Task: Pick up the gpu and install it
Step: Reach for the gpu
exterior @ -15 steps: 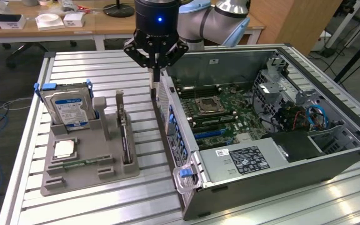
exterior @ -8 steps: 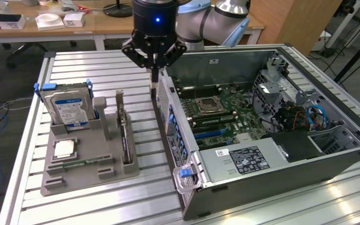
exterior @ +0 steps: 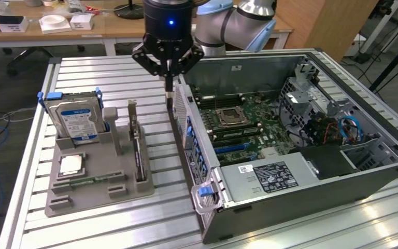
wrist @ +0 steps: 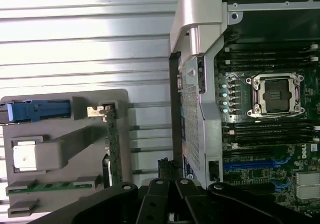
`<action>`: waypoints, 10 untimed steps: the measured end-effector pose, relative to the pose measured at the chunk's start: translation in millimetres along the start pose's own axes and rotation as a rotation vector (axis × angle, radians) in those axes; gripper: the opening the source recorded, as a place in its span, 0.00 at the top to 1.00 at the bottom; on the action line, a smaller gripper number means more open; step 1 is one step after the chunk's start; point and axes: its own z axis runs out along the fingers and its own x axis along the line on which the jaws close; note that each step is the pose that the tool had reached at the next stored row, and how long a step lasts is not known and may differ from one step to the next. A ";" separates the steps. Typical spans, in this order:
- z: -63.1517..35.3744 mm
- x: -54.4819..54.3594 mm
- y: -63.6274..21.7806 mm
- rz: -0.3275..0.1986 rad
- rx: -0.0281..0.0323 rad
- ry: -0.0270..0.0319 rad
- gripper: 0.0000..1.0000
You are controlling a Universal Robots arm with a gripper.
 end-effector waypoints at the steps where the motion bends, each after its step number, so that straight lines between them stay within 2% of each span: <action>1: 0.1 0.6 -0.1 0.000 0.0000 0.0000 0.89; 10: 0.9 5.8 -0.5 0.000 -0.0001 -0.0001 0.89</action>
